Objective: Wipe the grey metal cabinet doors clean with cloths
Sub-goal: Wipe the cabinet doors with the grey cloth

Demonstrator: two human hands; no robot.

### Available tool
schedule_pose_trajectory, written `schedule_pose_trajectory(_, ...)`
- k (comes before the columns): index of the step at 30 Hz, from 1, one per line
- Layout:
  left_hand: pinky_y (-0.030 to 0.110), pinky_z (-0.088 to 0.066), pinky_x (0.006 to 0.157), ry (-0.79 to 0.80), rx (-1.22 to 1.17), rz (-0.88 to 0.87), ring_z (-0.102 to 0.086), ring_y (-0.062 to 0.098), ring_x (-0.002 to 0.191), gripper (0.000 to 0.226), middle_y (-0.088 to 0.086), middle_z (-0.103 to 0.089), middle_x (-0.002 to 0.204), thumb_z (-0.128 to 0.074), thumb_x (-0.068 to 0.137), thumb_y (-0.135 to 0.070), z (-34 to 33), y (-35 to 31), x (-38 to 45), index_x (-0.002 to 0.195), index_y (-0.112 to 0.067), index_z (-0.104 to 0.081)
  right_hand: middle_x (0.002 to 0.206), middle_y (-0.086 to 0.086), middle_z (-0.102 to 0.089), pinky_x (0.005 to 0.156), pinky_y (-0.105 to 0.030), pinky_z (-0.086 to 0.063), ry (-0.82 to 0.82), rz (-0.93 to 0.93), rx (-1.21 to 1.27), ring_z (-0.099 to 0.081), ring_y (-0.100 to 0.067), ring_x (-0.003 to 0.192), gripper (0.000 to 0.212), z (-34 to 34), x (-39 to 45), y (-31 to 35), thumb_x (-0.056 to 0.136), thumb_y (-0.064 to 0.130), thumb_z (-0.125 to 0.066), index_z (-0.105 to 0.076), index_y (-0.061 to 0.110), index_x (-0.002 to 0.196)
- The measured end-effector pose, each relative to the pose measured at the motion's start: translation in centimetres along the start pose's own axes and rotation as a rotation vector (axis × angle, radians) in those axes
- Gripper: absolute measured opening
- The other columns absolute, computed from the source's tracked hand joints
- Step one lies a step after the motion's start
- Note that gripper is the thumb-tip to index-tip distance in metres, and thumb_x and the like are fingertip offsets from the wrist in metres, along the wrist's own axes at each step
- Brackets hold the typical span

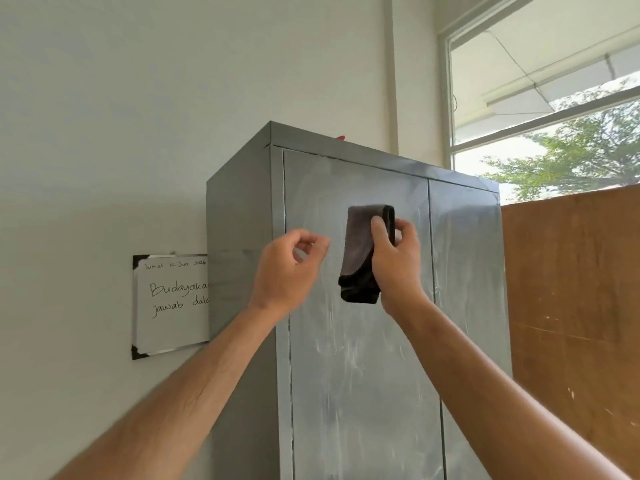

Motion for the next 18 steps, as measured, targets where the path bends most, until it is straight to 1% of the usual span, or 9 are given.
schedule_pose_trajectory(2,0.019,-0.046,0.071,-0.181,0.032,-0.103,-0.06,0.006,0.081,0.015,-0.014,-0.067,0.092,-0.064,0.099,-0.038,1.6,0.2,1.8,0.094,-0.024,-0.068,0.093,-0.001,-0.066,0.067,-0.029,-0.057,-0.057,0.192,-0.078,-0.068,-0.015,0.081,0.016,-0.7,2.5,2.4,0.103,0.039,-0.061,-0.052,0.03,0.112)
schedule_pose_trajectory(4,0.02,-0.042,0.084,-0.292,0.074,-0.145,-0.053,0.007,0.095,0.018,-0.012,-0.059,0.103,-0.06,0.096,-0.036,2.4,0.5,3.3,0.105,-0.021,-0.066,0.089,0.004,-0.061,0.062,-0.025,-0.052,-0.092,0.433,-0.154,-0.062,-0.012,0.077,0.012,-1.7,4.8,4.7,0.103,0.037,-0.06,-0.052,0.032,0.111)
schedule_pose_trajectory(6,0.029,-0.042,0.096,-0.308,0.107,-0.102,-0.047,0.014,0.109,0.034,-0.009,-0.05,0.117,-0.056,0.095,-0.04,2.3,1.3,4.6,0.122,-0.018,-0.061,0.101,0.005,-0.06,0.071,-0.024,-0.047,-0.075,0.649,-0.275,-0.059,-0.011,0.089,0.013,-3.1,7.2,6.2,0.104,0.035,-0.058,-0.054,0.029,0.116)
schedule_pose_trajectory(7,0.035,-0.044,0.1,-0.297,0.104,-0.078,-0.044,0.016,0.113,0.041,-0.008,-0.046,0.122,-0.054,0.096,-0.042,2.2,1.5,5.2,0.129,-0.017,-0.057,0.108,0.002,-0.059,0.075,-0.027,-0.047,-0.052,0.732,-0.354,-0.058,-0.015,0.096,0.017,-3.9,8.5,6.6,0.104,0.033,-0.057,-0.055,0.026,0.12)
schedule_pose_trajectory(9,0.044,-0.045,0.106,-0.274,0.085,-0.053,-0.043,0.015,0.118,0.048,-0.01,-0.041,0.128,-0.05,0.098,-0.044,2.0,1.8,6.6,0.139,-0.018,-0.051,0.114,-0.005,-0.055,0.076,-0.039,-0.051,-0.002,0.861,-0.516,-0.055,-0.025,0.101,0.022,-5.7,11.1,7.4,0.105,0.028,-0.056,-0.057,0.02,0.125)
schedule_pose_trajectory(11,0.046,-0.043,0.111,-0.272,0.061,-0.033,-0.045,0.016,0.122,0.052,-0.01,-0.04,0.133,-0.044,0.1,-0.046,2.1,1.6,8.0,0.144,-0.019,-0.048,0.114,-0.01,-0.053,0.077,-0.048,-0.052,0.047,1.003,-0.662,-0.052,-0.031,0.099,0.022,-7.8,12.9,8.2,0.103,0.021,-0.058,-0.059,0.017,0.125)
schedule_pose_trajectory(13,0.044,-0.04,0.114,-0.307,0.047,-0.01,-0.046,0.014,0.123,0.054,-0.013,-0.04,0.134,-0.038,0.102,-0.049,2.0,1.4,9.0,0.147,-0.021,-0.047,0.115,-0.014,-0.053,0.084,-0.052,-0.051,0.109,1.135,-0.762,-0.052,-0.035,0.097,0.025,-10.1,13.6,8.6,0.1,0.013,-0.062,-0.061,0.017,0.124)
schedule_pose_trajectory(15,0.043,-0.037,0.117,-0.37,0.073,-0.008,-0.043,0.01,0.126,0.053,-0.015,-0.042,0.135,-0.035,0.103,-0.049,1.6,1.5,9.3,0.149,-0.024,-0.047,0.119,-0.015,-0.057,0.086,-0.054,-0.052,0.175,1.237,-0.759,-0.054,-0.038,0.1,0.027,-12.1,13.6,8.1,0.096,0.01,-0.067,-0.063,0.016,0.122)
schedule_pose_trajectory(18,0.037,-0.029,0.122,-0.425,0.141,-0.028,-0.034,0.004,0.136,0.057,-0.008,-0.041,0.152,-0.03,0.106,-0.049,0.6,1.9,8.8,0.157,-0.023,-0.038,0.13,-0.009,-0.064,0.095,-0.054,-0.049,0.292,1.34,-0.615,-0.056,-0.038,0.113,0.02,-13.0,12.5,5.4,0.1,0.018,-0.066,-0.069,0.012,0.118)
Point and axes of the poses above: each hand's wrist, its own x-axis towards the middle knuckle, its own z-axis out of the back of the hand, y = z × x, the point moved 5 cm from there along x, towards the middle knuckle
